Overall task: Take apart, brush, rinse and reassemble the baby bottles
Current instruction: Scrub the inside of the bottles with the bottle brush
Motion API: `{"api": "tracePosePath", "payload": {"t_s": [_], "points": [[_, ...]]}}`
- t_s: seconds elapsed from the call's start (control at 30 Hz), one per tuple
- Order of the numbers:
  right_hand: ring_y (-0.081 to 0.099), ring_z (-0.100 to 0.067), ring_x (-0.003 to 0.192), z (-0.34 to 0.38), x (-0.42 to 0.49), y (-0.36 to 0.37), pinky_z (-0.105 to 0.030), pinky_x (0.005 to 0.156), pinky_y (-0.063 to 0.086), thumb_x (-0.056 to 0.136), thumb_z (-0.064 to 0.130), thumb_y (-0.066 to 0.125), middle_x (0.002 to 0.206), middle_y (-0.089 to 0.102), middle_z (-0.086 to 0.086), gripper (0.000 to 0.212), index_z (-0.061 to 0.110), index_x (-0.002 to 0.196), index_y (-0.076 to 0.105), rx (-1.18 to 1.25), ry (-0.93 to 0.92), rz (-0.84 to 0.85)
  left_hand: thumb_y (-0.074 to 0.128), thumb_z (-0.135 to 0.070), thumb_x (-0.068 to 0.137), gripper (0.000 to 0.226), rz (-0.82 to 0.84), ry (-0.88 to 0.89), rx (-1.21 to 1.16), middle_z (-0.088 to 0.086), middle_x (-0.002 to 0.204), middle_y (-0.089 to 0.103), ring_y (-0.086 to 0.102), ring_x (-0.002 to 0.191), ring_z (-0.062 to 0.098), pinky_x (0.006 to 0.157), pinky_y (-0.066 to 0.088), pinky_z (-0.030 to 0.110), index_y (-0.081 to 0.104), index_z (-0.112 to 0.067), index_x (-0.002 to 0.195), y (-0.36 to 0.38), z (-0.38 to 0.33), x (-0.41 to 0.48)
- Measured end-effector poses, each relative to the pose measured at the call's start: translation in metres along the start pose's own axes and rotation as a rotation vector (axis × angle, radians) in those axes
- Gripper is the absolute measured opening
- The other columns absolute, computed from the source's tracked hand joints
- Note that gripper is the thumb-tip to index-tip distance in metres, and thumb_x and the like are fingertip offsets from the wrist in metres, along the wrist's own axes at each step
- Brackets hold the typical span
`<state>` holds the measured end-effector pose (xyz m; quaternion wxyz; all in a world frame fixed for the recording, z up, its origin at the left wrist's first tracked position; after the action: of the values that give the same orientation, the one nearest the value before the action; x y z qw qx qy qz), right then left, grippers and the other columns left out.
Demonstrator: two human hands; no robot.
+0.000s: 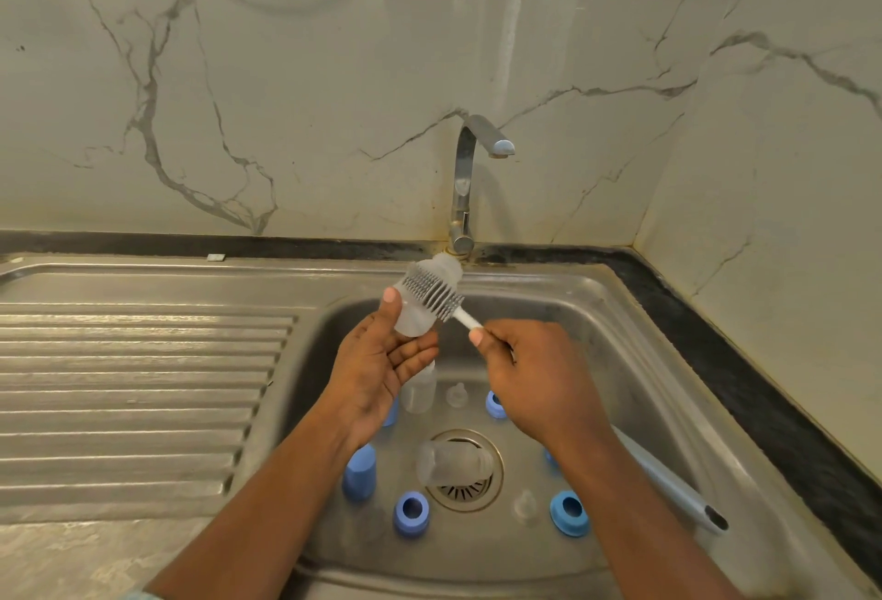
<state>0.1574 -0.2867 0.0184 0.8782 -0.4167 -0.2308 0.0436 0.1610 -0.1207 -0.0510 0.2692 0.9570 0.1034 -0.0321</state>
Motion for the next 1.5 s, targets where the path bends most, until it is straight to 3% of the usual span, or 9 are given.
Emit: {"api": "tracePosePath", "payload": {"t_s": [0.13, 0.33, 0.47, 0.63, 0.73, 0.93, 1.13, 1.27, 1.5], "points": [[0.036, -0.011, 0.047, -0.008, 0.004, -0.01, -0.026, 0.049, 0.027, 0.101, 0.038, 0.047, 0.05, 0.04, 0.005, 0.044, 0.029, 0.059, 0.038, -0.086, 0.065, -0.08, 0.06, -0.055, 0.081, 0.063, 0.007, -0.043, 0.062, 0.016, 0.082, 0.073, 0.072, 0.071, 0.019, 0.061, 0.059, 0.025, 0.061, -0.003, 0.117, 0.006, 0.008, -0.001], [0.047, -0.013, 0.051, 0.015, -0.005, 0.01, -0.032, 0.051, 0.036, 0.099, 0.041, 0.047, 0.054, 0.048, 0.004, 0.038, 0.022, 0.067, 0.051, -0.148, -0.081, 0.049, 0.054, -0.061, 0.083, 0.068, -0.037, -0.077, -0.056, 0.013, 0.086, 0.072, 0.069, 0.072, 0.016, 0.064, 0.061, 0.025, 0.062, -0.005, 0.122, -0.006, 0.002, 0.002], [0.04, -0.012, 0.049, -0.013, 0.008, -0.012, -0.031, 0.052, 0.03, 0.101, 0.038, 0.046, 0.051, 0.041, 0.006, 0.042, 0.025, 0.061, 0.044, -0.103, 0.074, -0.114, 0.053, -0.058, 0.09, 0.061, -0.02, -0.105, -0.046, 0.01, 0.074, 0.068, 0.068, 0.065, 0.013, 0.059, 0.059, 0.023, 0.061, -0.005, 0.12, 0.001, 0.009, -0.002], [0.036, -0.011, 0.046, 0.004, -0.001, 0.002, -0.028, 0.049, 0.027, 0.099, 0.034, 0.053, 0.047, 0.038, 0.007, 0.048, 0.03, 0.054, 0.036, -0.051, -0.075, 0.012, 0.054, -0.06, 0.088, 0.064, -0.033, -0.113, -0.108, 0.009, 0.075, 0.069, 0.069, 0.065, 0.012, 0.059, 0.059, 0.023, 0.061, -0.005, 0.121, -0.001, 0.009, -0.002], [0.038, -0.01, 0.047, -0.007, 0.007, -0.005, -0.027, 0.049, 0.026, 0.1, 0.037, 0.049, 0.049, 0.04, 0.006, 0.047, 0.03, 0.056, 0.036, -0.093, 0.02, -0.044, 0.051, -0.06, 0.091, 0.062, -0.029, -0.125, -0.117, 0.008, 0.071, 0.068, 0.067, 0.062, 0.011, 0.057, 0.058, 0.022, 0.061, -0.005, 0.118, -0.002, 0.008, -0.003], [0.037, -0.011, 0.048, -0.004, 0.001, -0.009, -0.03, 0.05, 0.031, 0.1, 0.034, 0.05, 0.049, 0.04, 0.006, 0.044, 0.031, 0.057, 0.039, -0.015, -0.047, -0.065, 0.048, -0.063, 0.092, 0.069, -0.025, -0.151, -0.036, 0.016, 0.091, 0.067, 0.068, 0.085, 0.022, 0.065, 0.061, 0.027, 0.063, -0.003, 0.123, 0.0, 0.011, -0.005], [0.036, -0.011, 0.046, -0.005, 0.003, -0.002, -0.026, 0.05, 0.028, 0.098, 0.033, 0.054, 0.045, 0.038, 0.007, 0.049, 0.033, 0.053, 0.035, 0.02, -0.053, -0.013, 0.05, -0.039, 0.098, 0.045, 0.044, -0.149, -0.087, 0.021, 0.096, 0.072, 0.071, 0.08, 0.026, 0.077, 0.063, 0.036, 0.058, -0.004, 0.127, 0.003, 0.008, -0.005], [0.039, -0.011, 0.047, 0.002, -0.001, 0.007, -0.023, 0.049, 0.029, 0.098, 0.034, 0.055, 0.047, 0.043, 0.008, 0.046, 0.035, 0.054, 0.04, -0.003, -0.097, 0.099, 0.044, -0.042, 0.102, 0.048, -0.013, -0.152, -0.083, 0.019, 0.085, 0.072, 0.071, 0.073, 0.022, 0.063, 0.062, 0.031, 0.059, -0.004, 0.127, -0.003, 0.009, -0.002], [0.036, -0.011, 0.047, -0.009, 0.004, -0.007, -0.03, 0.05, 0.029, 0.099, 0.036, 0.052, 0.047, 0.039, 0.004, 0.046, 0.024, 0.056, 0.041, -0.057, 0.002, 0.023, 0.043, -0.055, 0.1, 0.062, -0.006, -0.209, -0.038, 0.016, 0.075, 0.07, 0.07, 0.062, 0.017, 0.053, 0.058, 0.025, 0.061, 0.0, 0.121, 0.003, 0.016, -0.006]]}}
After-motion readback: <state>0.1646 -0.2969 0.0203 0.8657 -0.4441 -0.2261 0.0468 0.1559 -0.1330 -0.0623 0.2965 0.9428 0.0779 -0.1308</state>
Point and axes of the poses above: each hand's wrist, its own x-axis towards the middle knuckle, its own y-axis out of the palm, z = x × y, the point moved 8 cm from there along x, towards the middle knuckle
